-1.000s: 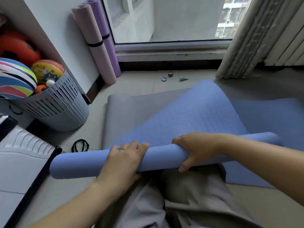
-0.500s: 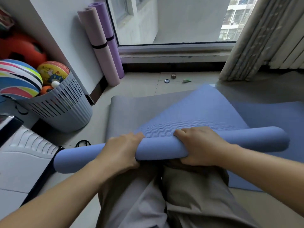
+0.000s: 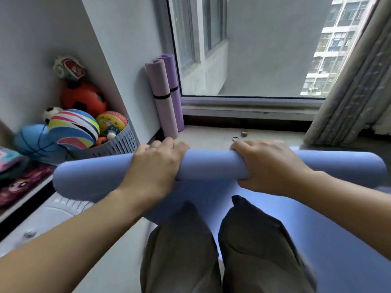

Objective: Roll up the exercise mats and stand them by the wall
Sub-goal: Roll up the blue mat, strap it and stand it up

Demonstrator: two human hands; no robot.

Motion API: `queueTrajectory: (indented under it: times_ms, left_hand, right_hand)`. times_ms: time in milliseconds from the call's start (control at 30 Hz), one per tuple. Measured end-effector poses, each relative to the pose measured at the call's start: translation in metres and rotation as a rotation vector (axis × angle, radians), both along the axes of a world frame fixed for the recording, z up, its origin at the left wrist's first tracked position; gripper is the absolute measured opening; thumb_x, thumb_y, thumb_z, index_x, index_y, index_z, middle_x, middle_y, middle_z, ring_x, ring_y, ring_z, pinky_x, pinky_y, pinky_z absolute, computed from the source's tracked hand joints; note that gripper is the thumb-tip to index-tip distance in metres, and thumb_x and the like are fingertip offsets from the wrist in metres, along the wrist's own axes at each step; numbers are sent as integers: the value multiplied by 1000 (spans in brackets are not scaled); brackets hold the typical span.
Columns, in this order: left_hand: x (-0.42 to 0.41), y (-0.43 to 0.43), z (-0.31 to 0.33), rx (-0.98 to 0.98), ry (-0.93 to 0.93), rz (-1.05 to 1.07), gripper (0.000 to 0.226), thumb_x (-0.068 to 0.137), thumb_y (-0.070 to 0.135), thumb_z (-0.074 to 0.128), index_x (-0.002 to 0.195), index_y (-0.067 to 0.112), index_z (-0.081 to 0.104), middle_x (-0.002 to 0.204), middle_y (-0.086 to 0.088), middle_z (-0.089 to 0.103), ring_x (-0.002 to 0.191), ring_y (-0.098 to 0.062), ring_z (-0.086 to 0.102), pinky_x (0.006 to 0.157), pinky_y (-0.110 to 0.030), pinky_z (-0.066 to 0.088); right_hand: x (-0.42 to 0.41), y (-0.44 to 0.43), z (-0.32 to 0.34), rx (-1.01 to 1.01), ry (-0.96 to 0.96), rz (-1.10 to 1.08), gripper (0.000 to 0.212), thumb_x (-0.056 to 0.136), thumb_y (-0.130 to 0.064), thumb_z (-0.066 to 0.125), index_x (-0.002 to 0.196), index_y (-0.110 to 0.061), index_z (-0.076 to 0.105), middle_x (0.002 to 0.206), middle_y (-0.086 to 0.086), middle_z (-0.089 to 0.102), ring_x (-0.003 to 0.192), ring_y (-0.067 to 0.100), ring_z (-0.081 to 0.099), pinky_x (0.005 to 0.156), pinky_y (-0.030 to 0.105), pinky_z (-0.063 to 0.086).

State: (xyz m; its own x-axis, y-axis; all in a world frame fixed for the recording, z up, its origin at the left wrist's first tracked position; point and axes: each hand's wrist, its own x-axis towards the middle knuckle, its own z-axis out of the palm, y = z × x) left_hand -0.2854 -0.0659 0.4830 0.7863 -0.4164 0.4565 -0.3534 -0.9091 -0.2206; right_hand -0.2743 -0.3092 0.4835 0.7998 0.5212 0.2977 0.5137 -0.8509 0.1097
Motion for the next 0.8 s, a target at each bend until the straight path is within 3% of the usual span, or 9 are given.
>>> queueTrajectory:
  times_ms: [133, 233, 300, 433, 500, 567, 633, 733, 800]
  left_hand:
    - [-56, 2, -61, 45, 270, -11, 69, 30, 27, 85, 96, 21, 64, 74, 0, 60, 56, -24, 62, 46, -36, 47]
    - [-85, -5, -80, 81, 502, 64, 60, 64, 27, 71, 120, 26, 49, 105, 1, 56, 93, -26, 61, 75, -40, 47]
    - [-96, -7, -91, 72, 671, 79, 51, 78, 29, 60, 125, 29, 38, 116, 4, 50, 108, -23, 53, 83, -36, 40]
    - [-97, -4, -97, -42, 956, 57, 44, 72, 33, 65, 110, 29, 43, 104, 8, 57, 93, -18, 57, 65, -31, 39]
    - [-90, 0, -94, -71, 1046, 58, 44, 71, 38, 69, 108, 31, 45, 101, 11, 58, 90, -14, 56, 65, -30, 42]
    - [-86, 1, -94, -73, 1015, 71, 50, 71, 46, 70, 113, 33, 46, 106, 12, 53, 96, -12, 50, 75, -31, 46]
    - [-92, 0, -102, 20, 830, 72, 64, 72, 51, 68, 126, 33, 39, 116, 9, 45, 107, -15, 44, 88, -34, 44]
    - [-98, -5, -118, 157, 557, 46, 88, 60, 50, 79, 130, 32, 30, 113, 6, 51, 101, -19, 56, 80, -35, 44]
    - [-93, -4, -120, 141, 580, 80, 84, 68, 47, 73, 135, 35, 24, 118, 5, 49, 107, -21, 53, 85, -35, 40]
  right_hand:
    - [-44, -2, -34, -136, 262, 95, 41, 72, -45, 53, 108, -28, 44, 97, -8, 58, 87, 21, 59, 69, 33, 41]
    - [-67, -3, -59, -154, 426, 115, 38, 72, -46, 53, 103, -29, 42, 96, -8, 58, 85, 20, 59, 69, 34, 43]
    - [-75, -1, -76, -170, 505, 117, 40, 71, -48, 55, 104, -29, 42, 99, -8, 59, 88, 19, 59, 66, 32, 39]
    - [-75, 1, -95, -193, 649, 127, 45, 69, -50, 63, 106, -29, 48, 97, -7, 64, 86, 15, 60, 63, 28, 32]
    - [-67, 4, -97, -184, 736, 131, 42, 68, -50, 69, 100, -30, 50, 94, -8, 65, 78, 11, 55, 62, 26, 33]
    - [-57, 7, -96, -175, 861, 118, 40, 68, -47, 74, 97, -32, 51, 95, -10, 64, 77, 9, 52, 64, 27, 36]
    - [-46, 9, -95, -152, 1031, 78, 41, 69, -43, 78, 100, -32, 55, 98, -10, 65, 84, 10, 57, 71, 27, 44]
    - [-31, 7, -97, -108, 1235, 5, 45, 66, -40, 83, 104, -32, 60, 101, -13, 67, 94, 11, 64, 85, 31, 52]
    - [-24, 9, -95, -120, 1269, -12, 51, 63, -45, 84, 107, -32, 60, 102, -13, 68, 95, 12, 64, 88, 37, 53]
